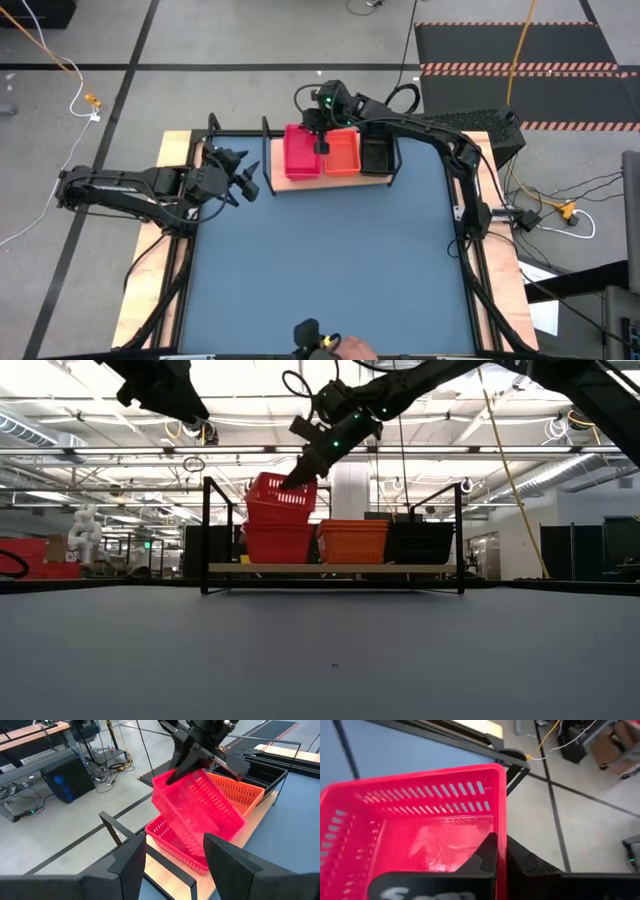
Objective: Stack baskets on shelf by color
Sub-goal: Stack the red bin on the red bin on the shelf, then return to Home Position
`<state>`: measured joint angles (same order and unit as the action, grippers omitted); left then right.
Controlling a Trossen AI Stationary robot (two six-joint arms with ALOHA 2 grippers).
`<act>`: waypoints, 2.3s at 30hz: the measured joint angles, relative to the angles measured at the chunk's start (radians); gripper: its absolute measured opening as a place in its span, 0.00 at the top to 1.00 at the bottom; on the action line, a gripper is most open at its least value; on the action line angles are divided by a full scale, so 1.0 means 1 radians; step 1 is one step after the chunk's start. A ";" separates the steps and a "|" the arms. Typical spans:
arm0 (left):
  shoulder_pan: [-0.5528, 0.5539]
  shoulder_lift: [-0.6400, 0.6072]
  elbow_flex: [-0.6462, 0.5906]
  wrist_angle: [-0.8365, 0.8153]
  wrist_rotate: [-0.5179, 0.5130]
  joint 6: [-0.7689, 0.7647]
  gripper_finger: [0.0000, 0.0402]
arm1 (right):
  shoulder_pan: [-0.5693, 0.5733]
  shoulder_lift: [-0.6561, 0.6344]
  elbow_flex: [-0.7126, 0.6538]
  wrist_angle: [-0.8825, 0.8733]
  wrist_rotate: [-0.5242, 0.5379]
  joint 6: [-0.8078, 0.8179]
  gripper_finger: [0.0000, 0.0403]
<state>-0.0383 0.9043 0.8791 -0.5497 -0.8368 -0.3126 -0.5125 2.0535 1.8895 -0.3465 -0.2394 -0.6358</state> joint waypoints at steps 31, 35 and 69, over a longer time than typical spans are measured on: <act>0.026 0.039 -0.052 0.151 0.046 0.116 0.50 | 0.033 -0.258 -0.183 -0.093 0.088 0.257 0.55; 0.058 0.095 -0.100 0.356 0.221 0.262 0.50 | 0.097 -0.469 -0.479 0.041 0.030 0.311 0.62; 0.063 -0.382 -0.680 0.925 0.336 0.335 0.50 | 0.327 -1.844 -1.633 0.327 -0.076 0.681 0.99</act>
<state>0.0248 0.5222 0.1988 0.3751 -0.5010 0.0222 -0.1852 0.2100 0.2567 -0.0191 -0.3153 0.0452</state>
